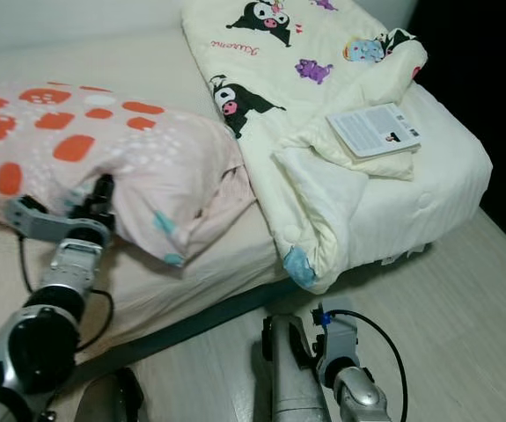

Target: Clean up the room

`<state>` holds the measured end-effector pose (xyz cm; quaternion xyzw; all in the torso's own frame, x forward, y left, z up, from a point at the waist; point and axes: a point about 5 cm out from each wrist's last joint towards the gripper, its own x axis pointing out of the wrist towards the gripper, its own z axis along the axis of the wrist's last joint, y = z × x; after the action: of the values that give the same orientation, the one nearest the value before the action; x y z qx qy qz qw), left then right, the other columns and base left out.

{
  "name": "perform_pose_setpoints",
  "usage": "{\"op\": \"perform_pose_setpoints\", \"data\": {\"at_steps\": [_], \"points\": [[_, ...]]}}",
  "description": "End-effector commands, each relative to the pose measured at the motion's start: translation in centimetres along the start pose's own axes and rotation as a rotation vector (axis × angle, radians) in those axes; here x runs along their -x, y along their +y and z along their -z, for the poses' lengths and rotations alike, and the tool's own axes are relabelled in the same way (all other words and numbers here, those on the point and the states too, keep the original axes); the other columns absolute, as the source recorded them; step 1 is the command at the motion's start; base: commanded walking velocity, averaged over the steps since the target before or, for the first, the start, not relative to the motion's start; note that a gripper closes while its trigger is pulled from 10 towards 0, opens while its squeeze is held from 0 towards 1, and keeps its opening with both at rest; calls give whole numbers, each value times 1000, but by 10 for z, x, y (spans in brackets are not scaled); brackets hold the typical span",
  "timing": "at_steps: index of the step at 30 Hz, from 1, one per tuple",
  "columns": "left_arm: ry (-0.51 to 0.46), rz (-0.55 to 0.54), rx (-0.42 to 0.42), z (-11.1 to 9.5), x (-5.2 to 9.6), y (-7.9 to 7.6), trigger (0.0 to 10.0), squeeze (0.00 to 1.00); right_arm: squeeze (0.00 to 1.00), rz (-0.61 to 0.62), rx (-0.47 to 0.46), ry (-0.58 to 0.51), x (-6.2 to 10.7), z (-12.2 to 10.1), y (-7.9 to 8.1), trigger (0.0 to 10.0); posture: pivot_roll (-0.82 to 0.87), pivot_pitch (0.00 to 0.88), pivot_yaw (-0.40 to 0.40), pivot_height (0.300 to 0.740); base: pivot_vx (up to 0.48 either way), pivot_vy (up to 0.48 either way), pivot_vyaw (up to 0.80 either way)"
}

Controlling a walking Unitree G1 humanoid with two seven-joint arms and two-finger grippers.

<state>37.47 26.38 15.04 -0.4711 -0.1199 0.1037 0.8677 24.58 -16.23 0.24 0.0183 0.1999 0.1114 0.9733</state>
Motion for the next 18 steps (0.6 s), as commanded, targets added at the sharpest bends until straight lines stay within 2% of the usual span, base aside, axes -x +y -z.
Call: {"op": "perform_pose_setpoints", "data": {"at_steps": [1,4,7,10,12,13,15,16,17,18], "points": [[-65,-36,-48,-20,1,10,10000,0,0,-32,-39,99,7,25,13,10000,-214,296,-2,511,0,0,0],[-69,-83,-159,-32,3,19,10000,0,0,-56,-56,92,9,26,20,10000,-213,310,1,511,0,0,0],[-66,-84,-253,-38,1,17,10000,0,0,-125,-37,50,13,18,27,10000,-213,320,4,511,0,0,0],[-63,-83,-275,-39,0,16,10000,0,0,-127,-25,44,14,16,27,10000,-216,323,4,511,0,0,0],[-61,-82,-286,-40,0,16,10000,0,0,-106,-3,45,14,15,24,10000,-216,323,4,511,0,0,0],[-48,-102,-358,-42,0,18,10000,0,0,-47,43,37,15,11,15,10000,-218,326,4,511,0,0,0],[-53,-145,-424,-50,3,25,10000,0,0,59,70,-50,15,-6,-2,10000,-214,329,5,511,0,0,0],[-53,-145,-424,-50,3,25,10000,0,0,59,70,-50,15,-6,-2,10000,-214,329,5,511,0,0,0],[-76,-170,-435,-57,5,31,10000,0,0,66,52,-137,15,-23,-4,10000,-211,329,7,511,0,0,0],[-76,-170,-435,-57,5,31,10000,0,0,66,52,-137,15,-23,-4,10000,-211,329,7,511,0,0,0]]}}
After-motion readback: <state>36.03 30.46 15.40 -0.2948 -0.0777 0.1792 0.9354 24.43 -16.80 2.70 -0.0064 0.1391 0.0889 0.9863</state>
